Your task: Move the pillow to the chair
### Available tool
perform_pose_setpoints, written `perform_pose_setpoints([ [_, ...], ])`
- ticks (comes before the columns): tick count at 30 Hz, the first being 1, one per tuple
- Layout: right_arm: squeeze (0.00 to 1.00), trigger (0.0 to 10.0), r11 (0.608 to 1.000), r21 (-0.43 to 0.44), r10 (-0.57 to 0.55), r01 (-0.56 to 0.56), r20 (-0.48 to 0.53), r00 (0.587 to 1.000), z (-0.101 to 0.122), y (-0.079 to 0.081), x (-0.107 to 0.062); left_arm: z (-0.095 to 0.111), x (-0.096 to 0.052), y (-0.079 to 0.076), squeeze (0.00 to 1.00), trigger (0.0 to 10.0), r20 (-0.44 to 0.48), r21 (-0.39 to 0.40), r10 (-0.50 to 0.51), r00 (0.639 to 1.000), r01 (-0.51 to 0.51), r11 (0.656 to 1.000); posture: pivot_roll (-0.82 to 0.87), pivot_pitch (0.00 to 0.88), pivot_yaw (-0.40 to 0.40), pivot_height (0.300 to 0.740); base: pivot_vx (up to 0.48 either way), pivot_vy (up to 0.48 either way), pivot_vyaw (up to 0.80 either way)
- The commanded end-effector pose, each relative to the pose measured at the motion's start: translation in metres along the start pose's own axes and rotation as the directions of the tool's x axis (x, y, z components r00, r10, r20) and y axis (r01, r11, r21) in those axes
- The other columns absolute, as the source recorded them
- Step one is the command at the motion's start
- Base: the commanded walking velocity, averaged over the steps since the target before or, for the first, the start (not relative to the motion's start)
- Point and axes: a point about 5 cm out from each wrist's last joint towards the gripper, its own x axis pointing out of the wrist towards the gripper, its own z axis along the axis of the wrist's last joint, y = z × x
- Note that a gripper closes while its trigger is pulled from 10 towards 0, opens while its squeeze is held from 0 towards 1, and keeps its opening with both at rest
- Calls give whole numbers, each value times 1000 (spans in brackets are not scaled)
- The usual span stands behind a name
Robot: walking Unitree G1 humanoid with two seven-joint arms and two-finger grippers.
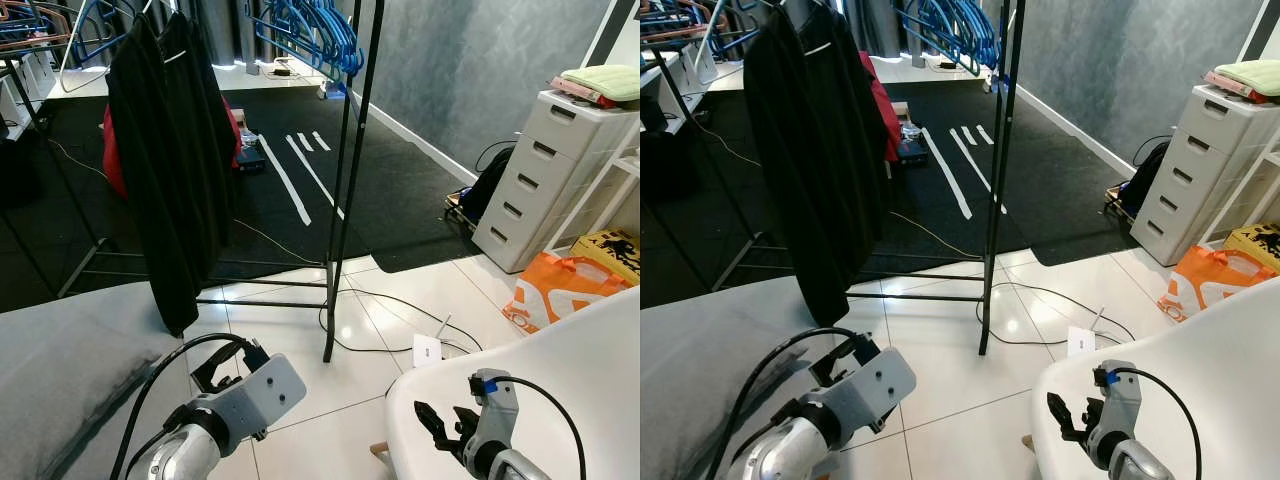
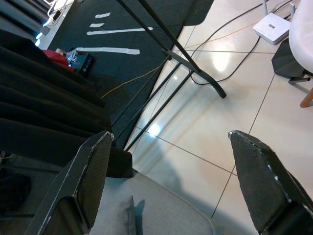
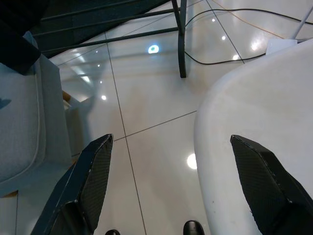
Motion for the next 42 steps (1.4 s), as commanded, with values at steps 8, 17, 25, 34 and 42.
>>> perform_pose_setpoints([
  [8,0,10000,1000,1,-8,8,-5,1000,-1,-4,-3,0,0,-3,0,10000,-9,5,-7,1000,7,1000,-124,43,-61,740,0,0,0],
  [17,0,10000,1000,-3,-3,3,-8,1000,1,-4,-2,0,1,-2,0,10000,-7,6,-7,1000,7,1000,-110,57,-55,740,0,0,0],
  [25,0,10000,1000,-2,-4,4,-5,1000,2,-3,1,-1,2,0,0,10000,-8,29,11,1000,-11,1000,-87,51,-54,740,0,0,0],
  [34,0,10000,1000,-2,-9,9,-13,1000,2,0,6,-4,5,9,0,10000,-11,36,90,996,-89,995,-85,0,-48,740,0,0,0],
  [42,0,10000,999,7,-46,47,-40,998,6,-2,14,-38,-2,71,0,10000,-154,-472,407,900,-429,770,-99,0,-55,740,0,0,0],
])
